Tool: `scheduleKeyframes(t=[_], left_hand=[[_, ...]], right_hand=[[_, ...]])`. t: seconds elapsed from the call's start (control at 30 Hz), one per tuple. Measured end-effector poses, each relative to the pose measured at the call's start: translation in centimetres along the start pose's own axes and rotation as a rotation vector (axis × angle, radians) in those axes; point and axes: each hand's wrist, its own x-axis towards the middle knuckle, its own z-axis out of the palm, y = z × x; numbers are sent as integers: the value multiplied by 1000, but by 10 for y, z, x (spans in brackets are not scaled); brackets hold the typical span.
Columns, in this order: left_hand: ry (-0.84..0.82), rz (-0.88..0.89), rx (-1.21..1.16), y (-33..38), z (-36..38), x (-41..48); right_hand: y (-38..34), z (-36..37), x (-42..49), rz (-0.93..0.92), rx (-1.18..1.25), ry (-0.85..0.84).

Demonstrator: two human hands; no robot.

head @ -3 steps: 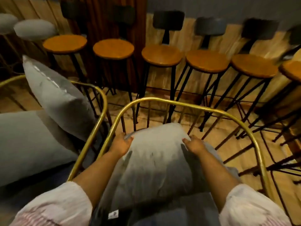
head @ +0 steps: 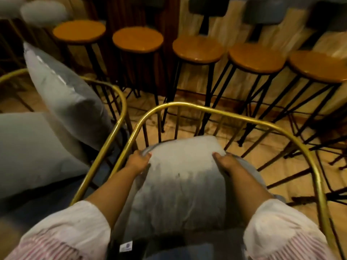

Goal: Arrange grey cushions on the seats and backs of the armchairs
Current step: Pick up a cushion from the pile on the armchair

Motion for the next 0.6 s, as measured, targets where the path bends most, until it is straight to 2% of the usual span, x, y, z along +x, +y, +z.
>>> scheduleKeyframes(t=[0.13, 0.27, 0.37, 0.6], left_hand=[[-57, -211, -153, -35, 18, 41], [-183, -313, -454, -68, 29, 64], [-292, -298, -617, -73, 32, 56], [-280, -263, -619, -88, 33, 47]], right_hand=[[-7, 15, 51, 93, 90, -27], [8, 22, 75, 108, 130, -45], [30, 27, 76, 91, 163, -18], [43, 22, 50, 16, 198, 21]])
